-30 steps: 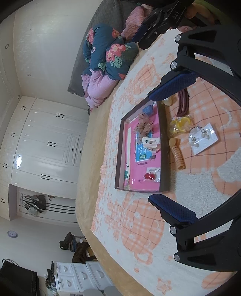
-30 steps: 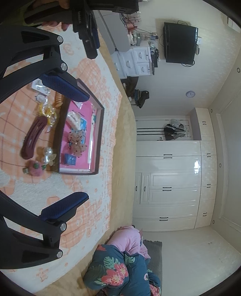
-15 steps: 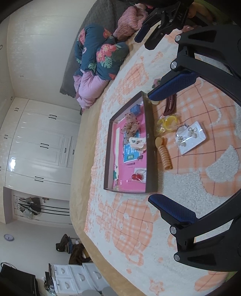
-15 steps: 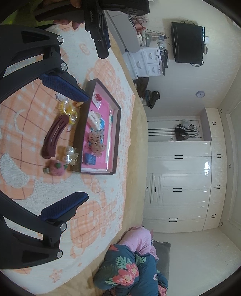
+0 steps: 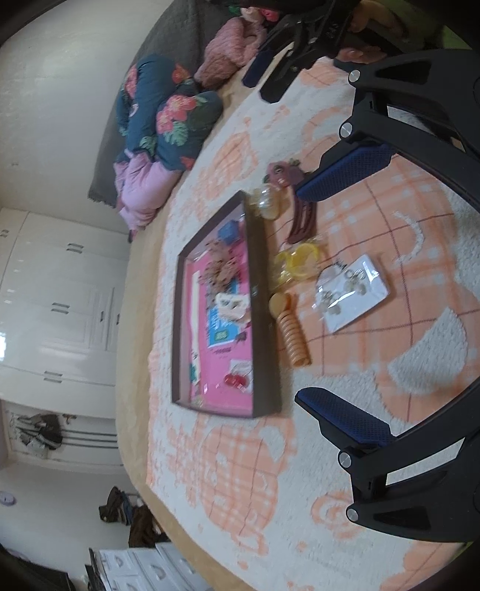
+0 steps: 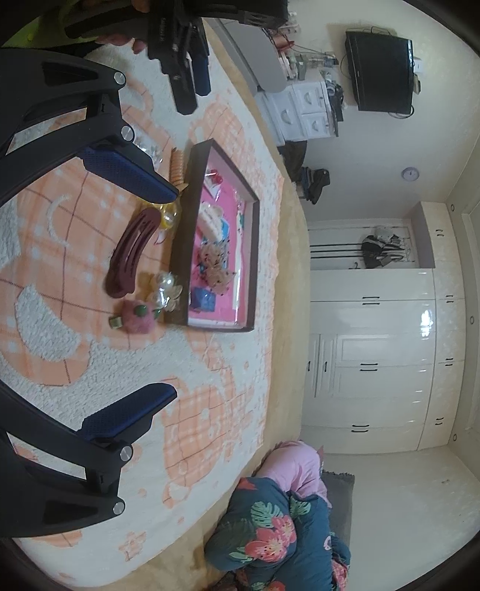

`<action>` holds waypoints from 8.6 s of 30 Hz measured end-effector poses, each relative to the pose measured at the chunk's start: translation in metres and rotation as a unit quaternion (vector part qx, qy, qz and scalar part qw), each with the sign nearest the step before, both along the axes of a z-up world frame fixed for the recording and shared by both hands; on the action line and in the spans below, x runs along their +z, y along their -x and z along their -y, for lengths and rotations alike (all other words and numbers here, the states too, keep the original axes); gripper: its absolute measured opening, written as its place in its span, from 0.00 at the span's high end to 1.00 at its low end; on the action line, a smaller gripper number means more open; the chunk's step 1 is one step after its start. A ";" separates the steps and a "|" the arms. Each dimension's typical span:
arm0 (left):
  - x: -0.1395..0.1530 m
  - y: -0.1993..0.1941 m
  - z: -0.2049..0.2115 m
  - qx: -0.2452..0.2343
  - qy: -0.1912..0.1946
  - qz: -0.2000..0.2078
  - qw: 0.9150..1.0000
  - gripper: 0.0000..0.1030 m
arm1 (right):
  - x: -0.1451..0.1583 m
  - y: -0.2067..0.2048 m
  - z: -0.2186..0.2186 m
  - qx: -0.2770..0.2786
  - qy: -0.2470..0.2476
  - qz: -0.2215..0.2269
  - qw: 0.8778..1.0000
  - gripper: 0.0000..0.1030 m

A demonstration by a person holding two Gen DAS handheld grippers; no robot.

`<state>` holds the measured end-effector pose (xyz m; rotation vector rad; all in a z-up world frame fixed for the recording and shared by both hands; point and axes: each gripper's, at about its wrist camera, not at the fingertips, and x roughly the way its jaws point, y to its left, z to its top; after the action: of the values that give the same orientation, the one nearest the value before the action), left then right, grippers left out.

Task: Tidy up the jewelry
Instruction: 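Withdraw both grippers and move back over the remaining jewelry, then grasp bagged yellow bangles with left gripper while right gripper grasps pink pom-pom clip, then carry bangles and pom-pom clip into the pink box with both grippers, then open both grippers and withdraw them back over the remaining jewelry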

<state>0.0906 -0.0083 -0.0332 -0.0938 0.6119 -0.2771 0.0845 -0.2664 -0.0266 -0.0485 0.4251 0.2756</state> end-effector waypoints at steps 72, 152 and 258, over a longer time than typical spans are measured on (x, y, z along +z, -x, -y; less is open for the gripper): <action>-0.064 -0.095 0.056 -0.088 -0.052 -0.129 0.986 0.59 | -0.061 -0.094 0.015 -0.002 -0.021 -0.149 0.989 0.72; 0.000 -0.081 -0.076 0.022 0.078 -0.020 0.997 0.67 | 0.029 -0.106 -0.098 0.100 0.004 -0.040 0.994 0.73; 0.057 -0.074 -0.043 0.055 0.033 0.084 0.994 0.11 | 0.040 -0.094 -0.061 0.026 -0.014 0.001 1.000 0.17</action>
<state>0.1647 0.0351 0.0239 -0.1647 0.4294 -0.1968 0.1787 -0.2058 0.0131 -0.0324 0.4183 0.3323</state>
